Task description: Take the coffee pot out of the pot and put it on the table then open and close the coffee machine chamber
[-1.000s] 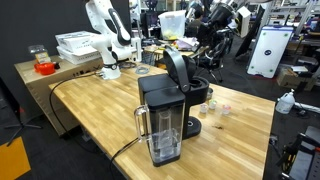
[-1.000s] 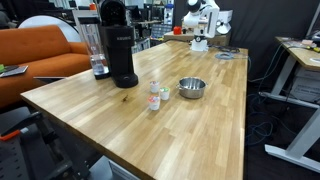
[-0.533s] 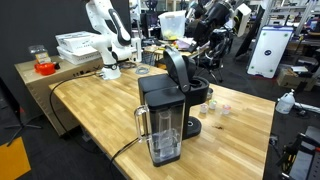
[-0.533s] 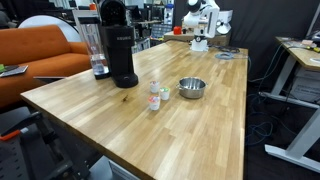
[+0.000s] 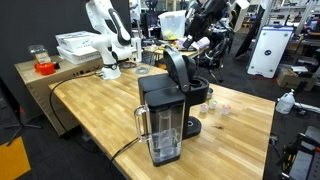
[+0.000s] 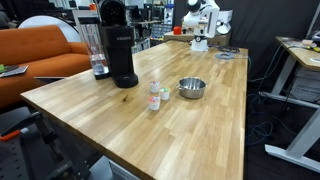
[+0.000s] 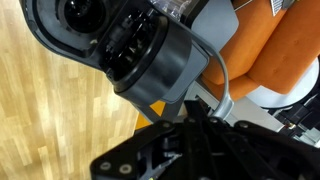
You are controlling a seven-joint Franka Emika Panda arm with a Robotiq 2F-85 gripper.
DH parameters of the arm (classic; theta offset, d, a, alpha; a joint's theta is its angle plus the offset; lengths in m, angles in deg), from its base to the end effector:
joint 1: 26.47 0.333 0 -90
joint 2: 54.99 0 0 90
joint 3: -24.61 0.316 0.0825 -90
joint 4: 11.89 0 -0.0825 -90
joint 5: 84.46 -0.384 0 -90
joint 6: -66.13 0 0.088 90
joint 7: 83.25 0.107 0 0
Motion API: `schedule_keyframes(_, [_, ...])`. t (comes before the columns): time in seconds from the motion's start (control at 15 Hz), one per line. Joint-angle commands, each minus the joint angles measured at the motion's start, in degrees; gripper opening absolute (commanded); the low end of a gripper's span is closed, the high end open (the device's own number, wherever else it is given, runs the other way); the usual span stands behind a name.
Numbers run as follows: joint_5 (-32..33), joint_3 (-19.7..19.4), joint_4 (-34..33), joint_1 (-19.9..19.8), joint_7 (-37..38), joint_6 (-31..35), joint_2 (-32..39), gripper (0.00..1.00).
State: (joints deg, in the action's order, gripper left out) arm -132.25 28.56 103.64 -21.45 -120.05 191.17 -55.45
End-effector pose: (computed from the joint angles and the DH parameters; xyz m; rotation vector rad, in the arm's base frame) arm 0.5618 0.1166 0.4825 -2.4120 -0.4397 -0.4241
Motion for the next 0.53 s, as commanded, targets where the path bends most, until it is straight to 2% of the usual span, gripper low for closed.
schedule_keyframes(0.0, [-1.4,0.15,-3.14,-0.19,-2.59,-2.95,1.86,0.0])
schedule_keyframes(0.47, [0.04,1.21,-8.4,-0.31,-3.43,-7.58,5.79,0.0])
